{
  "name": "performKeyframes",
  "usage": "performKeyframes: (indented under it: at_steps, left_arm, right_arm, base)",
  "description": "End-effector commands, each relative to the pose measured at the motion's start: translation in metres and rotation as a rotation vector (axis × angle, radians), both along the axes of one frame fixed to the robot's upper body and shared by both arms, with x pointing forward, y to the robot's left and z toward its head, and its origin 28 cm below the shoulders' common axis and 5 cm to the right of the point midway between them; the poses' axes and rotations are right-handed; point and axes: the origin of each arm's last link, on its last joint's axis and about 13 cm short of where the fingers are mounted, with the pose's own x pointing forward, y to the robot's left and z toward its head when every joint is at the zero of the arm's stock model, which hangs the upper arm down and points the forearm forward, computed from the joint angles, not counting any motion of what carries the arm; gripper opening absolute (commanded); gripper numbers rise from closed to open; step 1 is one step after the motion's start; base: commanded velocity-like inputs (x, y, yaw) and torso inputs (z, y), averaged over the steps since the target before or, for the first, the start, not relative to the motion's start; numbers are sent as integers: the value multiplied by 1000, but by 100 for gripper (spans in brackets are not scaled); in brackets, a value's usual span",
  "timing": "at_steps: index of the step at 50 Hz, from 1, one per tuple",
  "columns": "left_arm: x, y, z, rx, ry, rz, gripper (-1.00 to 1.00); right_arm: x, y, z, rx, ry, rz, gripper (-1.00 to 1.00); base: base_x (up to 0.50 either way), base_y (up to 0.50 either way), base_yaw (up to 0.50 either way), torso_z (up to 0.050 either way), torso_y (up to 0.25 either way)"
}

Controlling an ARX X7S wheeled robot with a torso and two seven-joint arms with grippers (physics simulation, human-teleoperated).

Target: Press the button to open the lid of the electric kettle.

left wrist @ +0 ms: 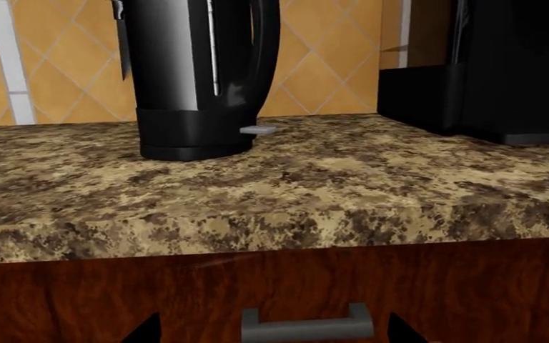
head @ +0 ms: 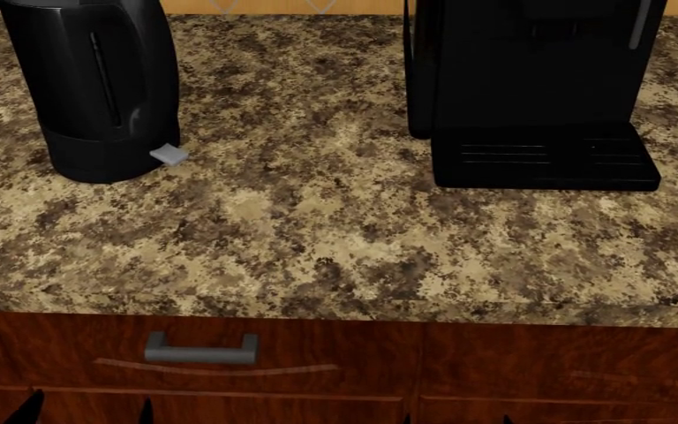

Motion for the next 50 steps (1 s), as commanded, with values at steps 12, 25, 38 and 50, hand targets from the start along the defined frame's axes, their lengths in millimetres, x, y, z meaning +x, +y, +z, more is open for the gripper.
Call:
performKeyframes:
  at_steps: [12, 25, 38, 50]
  left_arm:
    - [-21, -4, 120, -37, -48, -63, 100]
    - [-7, 5, 180, -23, -70, -24, 100]
    - [-18, 1, 188, -3, -50, -47, 100]
    - [-20, 0, 192, 12, -62, -48, 100]
  right_arm:
    - [-6, 0, 117, -7, -21, -12, 100]
    - [-9, -10, 175, 58, -13, -54, 100]
    - [-16, -18, 177, -5, -26, -53, 100]
    - [-18, -16, 179, -70, -67, -46, 100]
  base:
    - [0, 0, 0, 0, 0]
    - [0, 0, 0, 0, 0]
    - [0, 0, 0, 0, 0]
    - [155, 0, 0, 0, 0]
